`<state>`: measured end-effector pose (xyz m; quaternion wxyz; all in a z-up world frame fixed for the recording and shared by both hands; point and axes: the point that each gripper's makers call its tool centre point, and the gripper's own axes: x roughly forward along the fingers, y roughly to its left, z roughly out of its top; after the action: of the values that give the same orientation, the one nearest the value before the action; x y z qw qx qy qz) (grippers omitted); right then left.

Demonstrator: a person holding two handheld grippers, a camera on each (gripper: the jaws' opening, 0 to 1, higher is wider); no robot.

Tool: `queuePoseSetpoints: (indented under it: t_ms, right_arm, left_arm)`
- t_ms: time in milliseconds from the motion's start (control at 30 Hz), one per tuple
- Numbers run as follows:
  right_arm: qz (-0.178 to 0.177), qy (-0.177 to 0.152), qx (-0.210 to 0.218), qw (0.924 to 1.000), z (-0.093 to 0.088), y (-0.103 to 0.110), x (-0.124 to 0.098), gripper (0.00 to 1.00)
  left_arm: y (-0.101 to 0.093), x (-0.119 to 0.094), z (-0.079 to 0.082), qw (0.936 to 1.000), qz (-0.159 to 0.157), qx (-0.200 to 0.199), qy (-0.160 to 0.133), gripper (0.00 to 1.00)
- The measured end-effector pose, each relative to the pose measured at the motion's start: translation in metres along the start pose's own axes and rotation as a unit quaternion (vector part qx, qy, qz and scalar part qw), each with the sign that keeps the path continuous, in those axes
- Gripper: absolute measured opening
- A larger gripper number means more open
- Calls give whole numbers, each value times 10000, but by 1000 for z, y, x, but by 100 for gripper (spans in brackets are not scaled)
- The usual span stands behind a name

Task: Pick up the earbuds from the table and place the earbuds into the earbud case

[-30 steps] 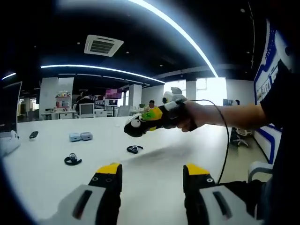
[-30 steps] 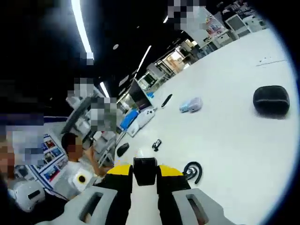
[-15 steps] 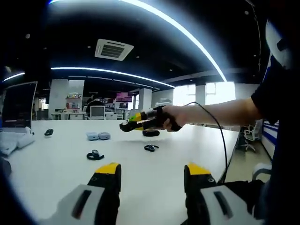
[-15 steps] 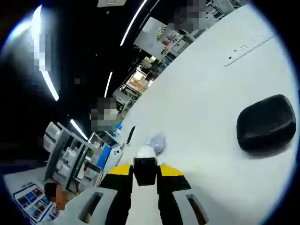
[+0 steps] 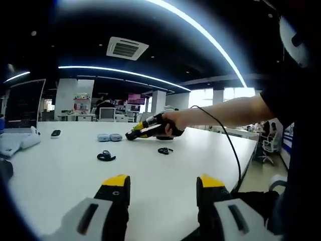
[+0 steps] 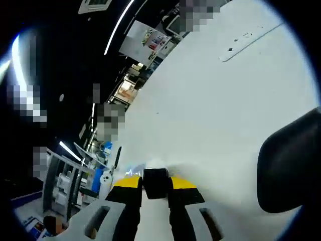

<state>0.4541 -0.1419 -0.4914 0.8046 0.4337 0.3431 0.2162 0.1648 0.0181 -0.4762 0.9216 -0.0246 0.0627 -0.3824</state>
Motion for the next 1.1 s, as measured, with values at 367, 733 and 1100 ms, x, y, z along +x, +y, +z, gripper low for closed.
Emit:
queuePoseSetpoints:
  t_ms: [367,733,1100]
  right_arm:
    - [-377,-72,-445,9983,12,-7,-7,21]
    - [-484,-69,-435,9979,15,-17,-19,22]
    - [-202,-176,-526,9983,21,-7,-34,23]
  left_arm:
    - [-8,6,1,9999,-101,-25,9,54]
    - [-17,10,1,9998,-168,-24,44,54]
    - [-33,15,5,9996,-249,35,110,54]
